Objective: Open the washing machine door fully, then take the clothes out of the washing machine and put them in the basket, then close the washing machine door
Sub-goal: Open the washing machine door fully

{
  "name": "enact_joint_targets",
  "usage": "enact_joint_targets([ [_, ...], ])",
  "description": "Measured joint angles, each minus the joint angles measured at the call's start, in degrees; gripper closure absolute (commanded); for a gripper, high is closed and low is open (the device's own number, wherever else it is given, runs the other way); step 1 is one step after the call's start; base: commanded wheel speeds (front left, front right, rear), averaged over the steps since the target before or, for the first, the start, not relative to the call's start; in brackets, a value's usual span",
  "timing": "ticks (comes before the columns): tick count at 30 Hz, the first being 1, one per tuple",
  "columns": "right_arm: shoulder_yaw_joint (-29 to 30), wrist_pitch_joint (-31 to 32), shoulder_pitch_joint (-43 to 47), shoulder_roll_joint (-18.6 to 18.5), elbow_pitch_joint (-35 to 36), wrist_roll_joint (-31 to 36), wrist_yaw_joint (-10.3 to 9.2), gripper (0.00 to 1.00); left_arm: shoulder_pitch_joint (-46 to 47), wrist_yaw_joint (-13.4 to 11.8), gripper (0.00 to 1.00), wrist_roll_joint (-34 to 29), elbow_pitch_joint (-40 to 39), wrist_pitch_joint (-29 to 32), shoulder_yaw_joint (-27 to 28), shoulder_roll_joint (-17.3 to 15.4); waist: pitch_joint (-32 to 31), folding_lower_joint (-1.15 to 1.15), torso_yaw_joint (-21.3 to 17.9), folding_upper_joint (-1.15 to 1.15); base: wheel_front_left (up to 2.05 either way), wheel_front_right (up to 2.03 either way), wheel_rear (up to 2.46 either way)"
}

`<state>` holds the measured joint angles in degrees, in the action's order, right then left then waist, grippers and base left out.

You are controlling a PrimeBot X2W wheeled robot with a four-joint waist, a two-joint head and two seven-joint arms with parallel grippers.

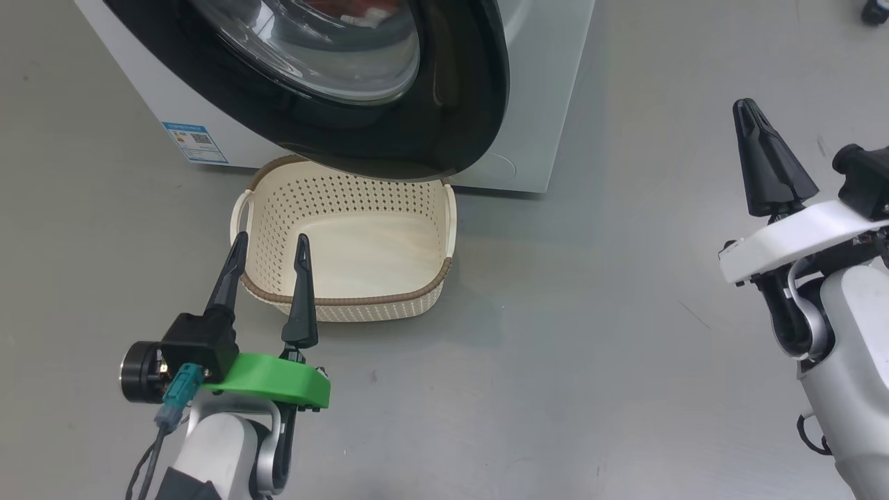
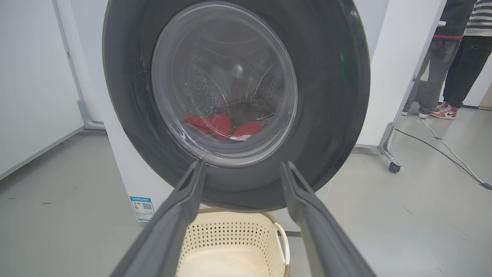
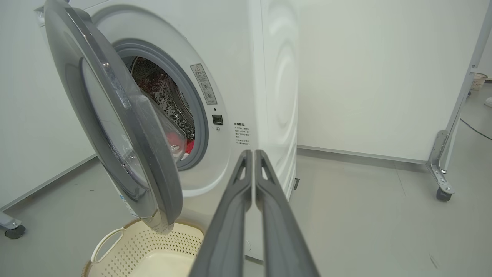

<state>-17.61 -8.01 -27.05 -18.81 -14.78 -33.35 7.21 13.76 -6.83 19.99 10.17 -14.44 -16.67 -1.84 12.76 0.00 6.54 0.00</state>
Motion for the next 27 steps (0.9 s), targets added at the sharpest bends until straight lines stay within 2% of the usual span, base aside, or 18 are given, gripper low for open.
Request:
enact_joint_targets([
  [1,0.2,-1.2,0.6,0.0,0.1,0.8,-0.41,0.0,0.0,0.0,0.0,0.0,0.0,0.0,0.0,0.0,0.0,0.0,-0.1,0.0,0.0,0.0,0.0],
  [6,1.1,-5.1,3.8,0.5,0.2,1.3,-1.91,0.0,0.0,0.0,0.0,0.0,0.0,0.0,0.2,0.0,0.1,0.0,-0.4,0.0,0.0,0.0,0.0],
  [12,1.4,-5.5,6.5,1.8,0.6,1.8,-3.25,0.0,-0.5,0.0,0.0,0.0,-0.1,0.0,0.9,0.0,0.1,0.0,-0.7,0.0,0.0,0.0,0.0],
  [27,1.8,-6.0,9.2,3.4,1.7,3.2,-3.85,0.0,-1.2,0.0,0.0,-0.9,-0.1,0.0,1.1,0.0,0.1,0.0,-1.2,0.0,0.0,0.0,0.0],
])
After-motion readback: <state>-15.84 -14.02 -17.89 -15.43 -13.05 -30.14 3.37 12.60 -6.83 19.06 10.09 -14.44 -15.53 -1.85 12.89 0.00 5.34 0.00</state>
